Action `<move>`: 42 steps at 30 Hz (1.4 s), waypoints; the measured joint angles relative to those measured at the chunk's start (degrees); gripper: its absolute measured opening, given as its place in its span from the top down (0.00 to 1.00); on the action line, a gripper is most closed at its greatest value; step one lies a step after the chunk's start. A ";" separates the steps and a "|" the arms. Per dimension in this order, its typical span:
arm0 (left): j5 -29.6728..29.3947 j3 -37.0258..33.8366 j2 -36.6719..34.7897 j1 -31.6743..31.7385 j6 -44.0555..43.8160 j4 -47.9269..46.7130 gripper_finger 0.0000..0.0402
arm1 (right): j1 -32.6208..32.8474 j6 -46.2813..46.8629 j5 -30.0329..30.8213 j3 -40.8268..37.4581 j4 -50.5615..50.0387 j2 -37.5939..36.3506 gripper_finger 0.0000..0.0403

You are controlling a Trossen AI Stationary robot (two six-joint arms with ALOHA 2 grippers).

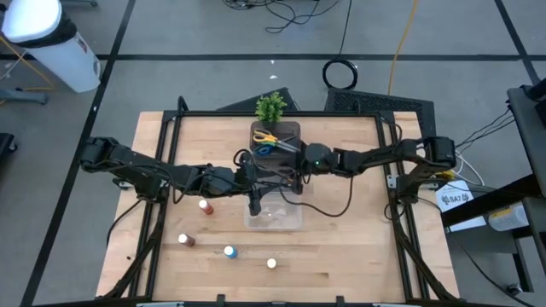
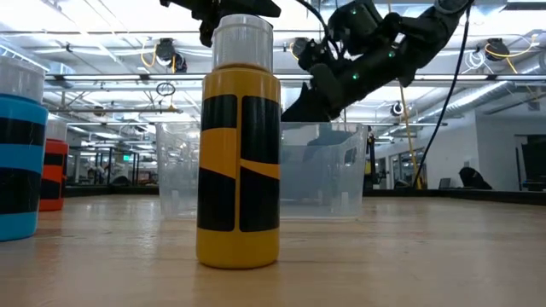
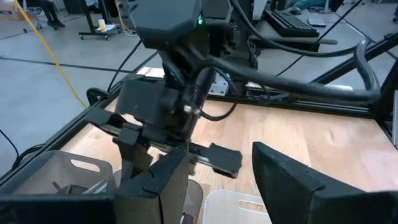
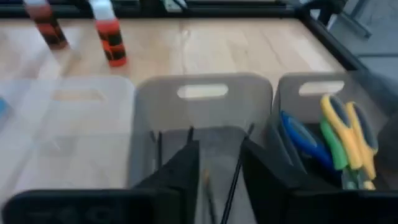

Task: Pick & Place Paint Supplies
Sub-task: Put the brown paint bottle into the transparent bin

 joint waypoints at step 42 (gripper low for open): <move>27.46 0.00 -0.77 -1.44 -25.17 -2.60 0.53 | 37.94 12.96 13.79 -30.97 9.32 -46.44 0.54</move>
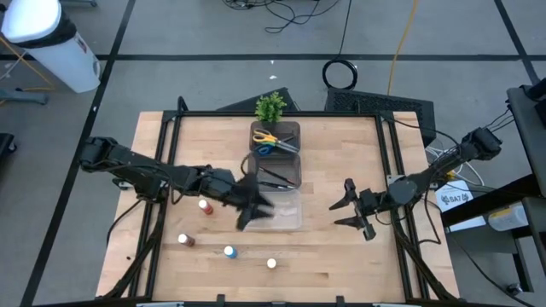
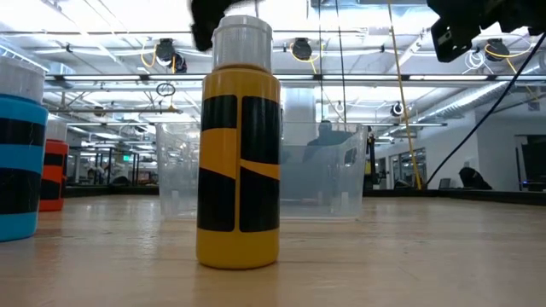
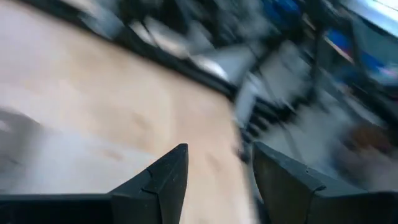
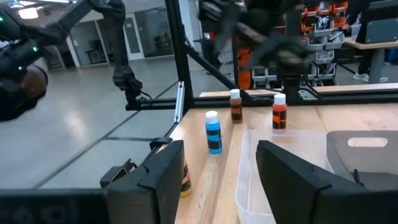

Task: Pick & Place Paint Supplies
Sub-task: Put the brown paint bottle into the transparent bin

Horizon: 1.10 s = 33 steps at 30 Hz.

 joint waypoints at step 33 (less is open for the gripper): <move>-0.49 7.67 -2.04 -33.55 -79.09 -83.42 0.33 | -0.15 -1.25 1.90 -0.15 -0.90 2.23 0.55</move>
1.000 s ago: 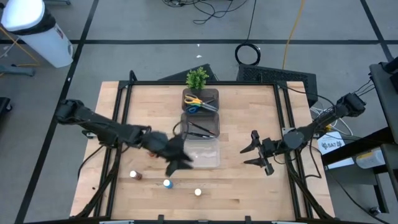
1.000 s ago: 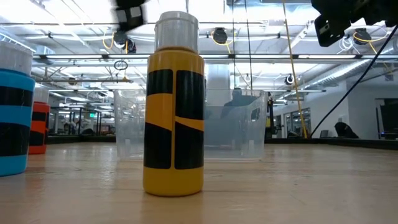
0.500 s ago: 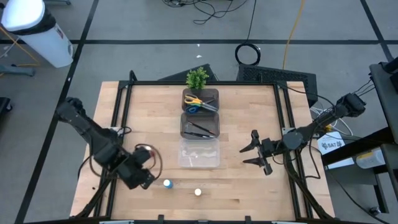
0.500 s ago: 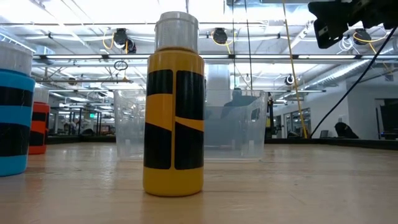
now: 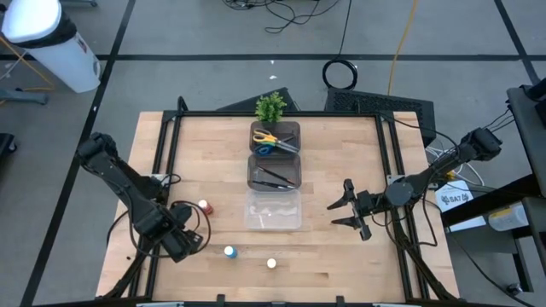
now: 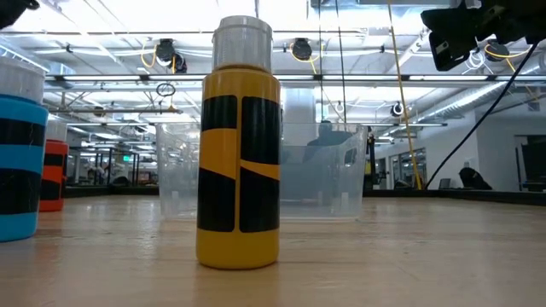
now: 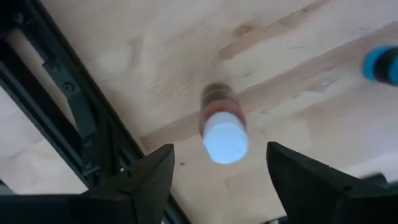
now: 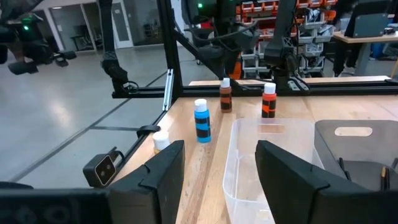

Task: Pick & Place Paint Supplies
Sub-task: Put the brown paint bottle into the transparent bin

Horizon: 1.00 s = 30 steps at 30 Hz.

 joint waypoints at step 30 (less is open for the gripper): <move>0.44 -8.74 -0.03 -0.11 -0.53 12.54 0.62 | 0.01 0.15 0.00 0.01 0.02 0.00 0.55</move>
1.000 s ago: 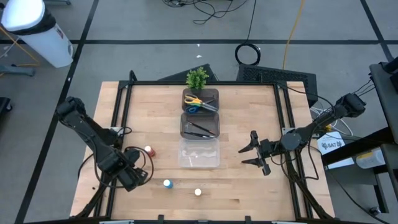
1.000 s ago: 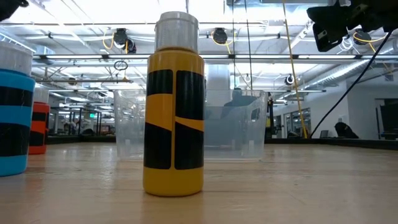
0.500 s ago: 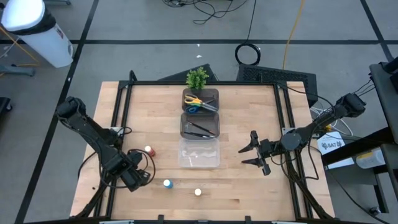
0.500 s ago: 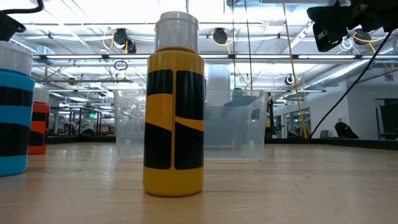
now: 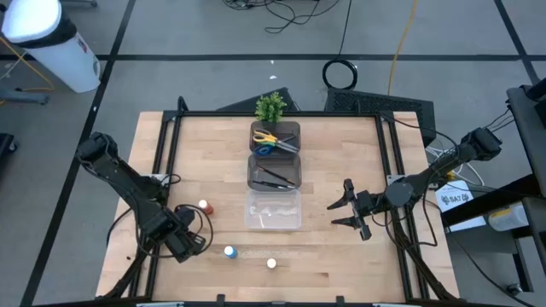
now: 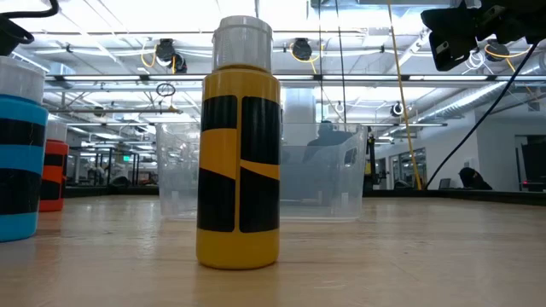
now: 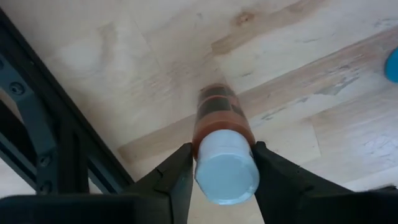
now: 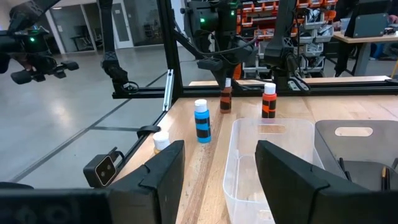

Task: Pick & Place Paint Supplies
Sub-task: Put the brown paint bottle into the transparent bin

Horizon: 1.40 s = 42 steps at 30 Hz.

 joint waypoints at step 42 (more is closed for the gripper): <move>-9.24 54.27 35.70 38.69 67.74 -20.30 0.69 | -0.01 0.00 0.02 0.03 -0.02 -0.02 0.55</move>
